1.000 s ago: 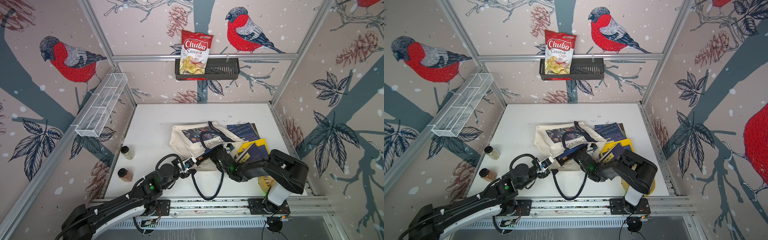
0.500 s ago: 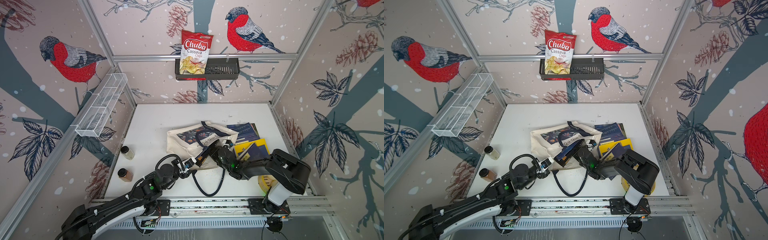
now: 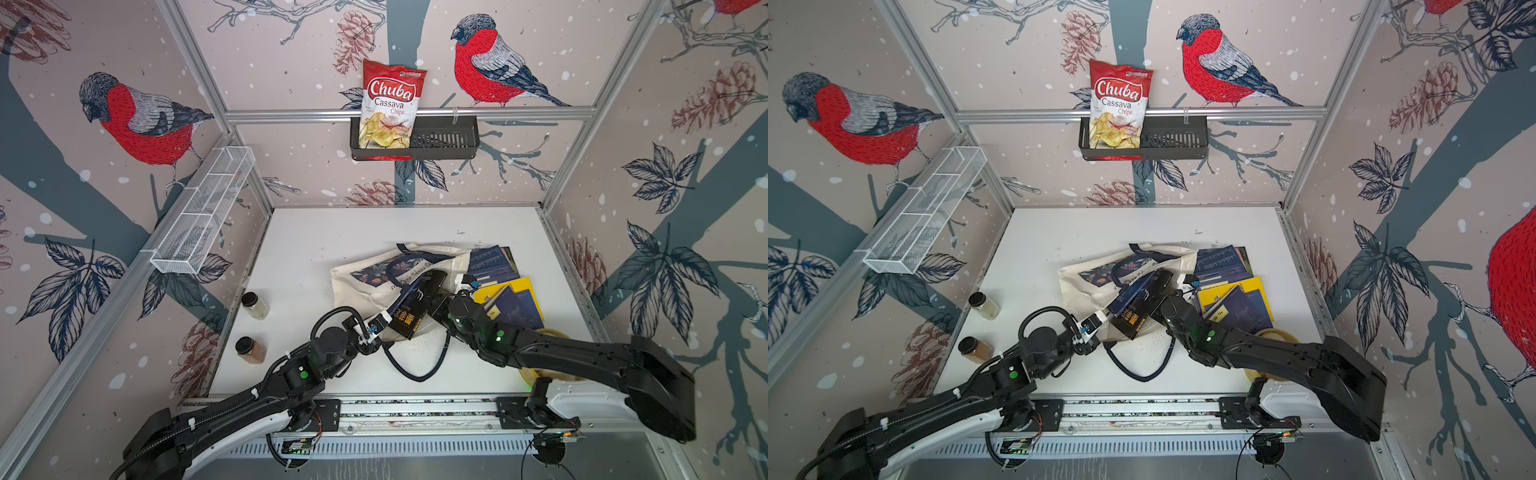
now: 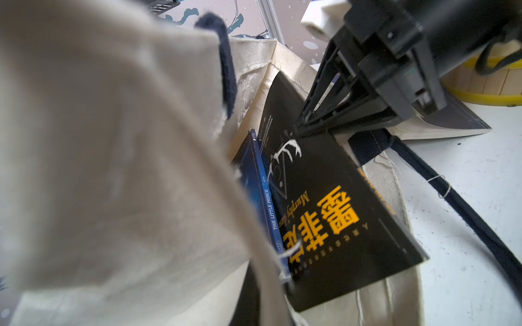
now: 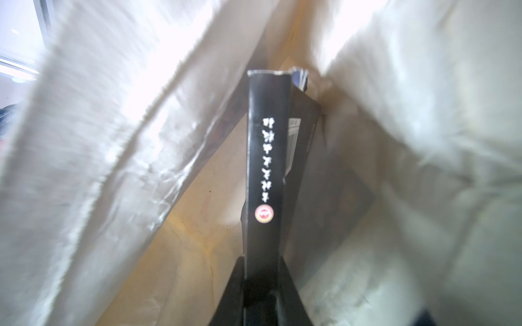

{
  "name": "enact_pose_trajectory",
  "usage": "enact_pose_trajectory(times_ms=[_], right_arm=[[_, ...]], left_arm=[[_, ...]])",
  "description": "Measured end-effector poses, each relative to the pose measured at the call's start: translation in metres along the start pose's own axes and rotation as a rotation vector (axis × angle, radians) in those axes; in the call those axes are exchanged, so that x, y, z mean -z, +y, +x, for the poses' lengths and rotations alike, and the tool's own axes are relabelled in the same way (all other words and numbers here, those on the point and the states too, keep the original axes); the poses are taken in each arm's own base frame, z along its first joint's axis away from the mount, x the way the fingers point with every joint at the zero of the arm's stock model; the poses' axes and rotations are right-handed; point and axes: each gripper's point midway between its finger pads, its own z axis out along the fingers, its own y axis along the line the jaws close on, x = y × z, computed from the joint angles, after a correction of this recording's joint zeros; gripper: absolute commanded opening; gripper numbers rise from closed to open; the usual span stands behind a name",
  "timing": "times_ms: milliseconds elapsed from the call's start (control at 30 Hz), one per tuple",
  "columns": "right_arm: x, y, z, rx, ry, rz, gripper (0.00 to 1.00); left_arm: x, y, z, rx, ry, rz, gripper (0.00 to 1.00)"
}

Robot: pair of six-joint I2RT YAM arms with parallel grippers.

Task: Take out the books from the canvas bag
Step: Pick up the book from the canvas bag.

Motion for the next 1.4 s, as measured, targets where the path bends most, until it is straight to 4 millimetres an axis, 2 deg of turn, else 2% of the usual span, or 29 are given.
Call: enact_pose_trajectory(times_ms=[100, 233, 567, 833, 967, 1033, 1100, 1167, 1300, 1400], right_arm=[[0.013, 0.005, -0.010, 0.035, -0.018, 0.005, 0.00], [0.029, 0.021, -0.024, 0.087, -0.038, -0.023, 0.00], [0.070, 0.088, -0.056, 0.244, -0.069, -0.186, 0.00], [0.104, 0.144, -0.090, 0.353, -0.166, -0.305, 0.00], [0.122, 0.176, -0.121, 0.384, -0.250, -0.351, 0.00], [0.129, 0.183, -0.142, 0.379, -0.308, -0.351, 0.00], [0.131, 0.181, -0.169, 0.361, -0.369, -0.329, 0.00], [0.127, 0.167, -0.197, 0.344, -0.420, -0.284, 0.00], [0.118, 0.121, -0.255, 0.254, -0.497, -0.182, 0.00], [0.118, 0.084, -0.285, 0.181, -0.531, -0.130, 0.00]], left_arm=[[0.000, 0.004, 0.000, 0.006, 0.005, -0.020, 0.00], [-0.001, 0.013, -0.002, 0.031, 0.014, -0.065, 0.00], [-0.003, 0.032, 0.003, 0.083, 0.049, -0.157, 0.00], [-0.004, 0.045, 0.008, 0.110, 0.080, -0.218, 0.00], [-0.003, 0.051, 0.011, 0.116, 0.093, -0.244, 0.00], [-0.003, 0.051, 0.011, 0.116, 0.094, -0.245, 0.00], [-0.003, 0.052, 0.011, 0.117, 0.096, -0.249, 0.00], [-0.002, 0.053, 0.011, 0.118, 0.097, -0.255, 0.00], [-0.002, 0.053, 0.011, 0.120, 0.095, -0.257, 0.00], [-0.002, 0.053, 0.012, 0.119, 0.099, -0.255, 0.00]])
